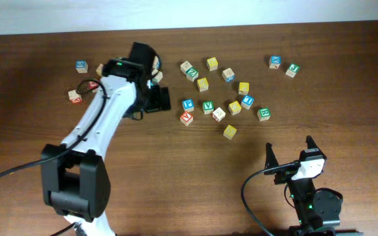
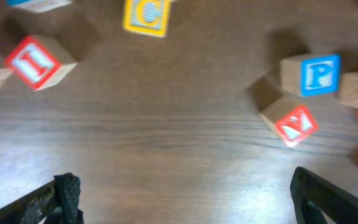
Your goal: Spell out RSS
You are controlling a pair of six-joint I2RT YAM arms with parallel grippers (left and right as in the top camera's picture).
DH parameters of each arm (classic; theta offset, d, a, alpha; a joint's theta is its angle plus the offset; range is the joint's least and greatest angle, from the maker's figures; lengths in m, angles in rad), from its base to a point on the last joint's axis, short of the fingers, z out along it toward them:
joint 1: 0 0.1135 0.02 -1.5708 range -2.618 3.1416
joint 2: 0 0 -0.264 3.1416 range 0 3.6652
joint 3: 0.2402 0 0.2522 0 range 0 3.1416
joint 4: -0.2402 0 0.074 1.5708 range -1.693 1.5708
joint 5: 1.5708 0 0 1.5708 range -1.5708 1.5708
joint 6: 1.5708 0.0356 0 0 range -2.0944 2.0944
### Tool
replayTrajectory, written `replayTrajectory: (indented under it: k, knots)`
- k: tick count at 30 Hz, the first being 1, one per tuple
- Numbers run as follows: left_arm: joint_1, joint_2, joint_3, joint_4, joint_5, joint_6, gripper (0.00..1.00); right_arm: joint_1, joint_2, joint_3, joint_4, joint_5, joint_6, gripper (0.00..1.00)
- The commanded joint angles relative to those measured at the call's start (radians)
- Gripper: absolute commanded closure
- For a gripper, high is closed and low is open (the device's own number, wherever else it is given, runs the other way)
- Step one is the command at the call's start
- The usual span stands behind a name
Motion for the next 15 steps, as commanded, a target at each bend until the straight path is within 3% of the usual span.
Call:
replayTrajectory:
  k: [1, 5, 9, 15]
  knots:
    - [-0.023, -0.019, -0.011, -0.011, -0.177, -0.085, 0.01, 0.006, -0.007, -0.007, -0.004, 0.005, -0.003, 0.02]
    - [-0.006, -0.019, -0.039, -0.001, -0.229, -0.084, 0.01, 0.006, -0.007, -0.007, -0.004, 0.005, -0.003, 0.02]
    - [0.119, -0.019, -0.039, 0.008, -0.229, -0.097, 0.01, 0.006, -0.007, -0.007, -0.004, 0.005, -0.003, 0.02]
    - [0.241, -0.018, -0.04, -0.034, -0.017, -0.087, 0.01, 0.006, -0.007, -0.007, -0.004, 0.005, -0.003, 0.02]
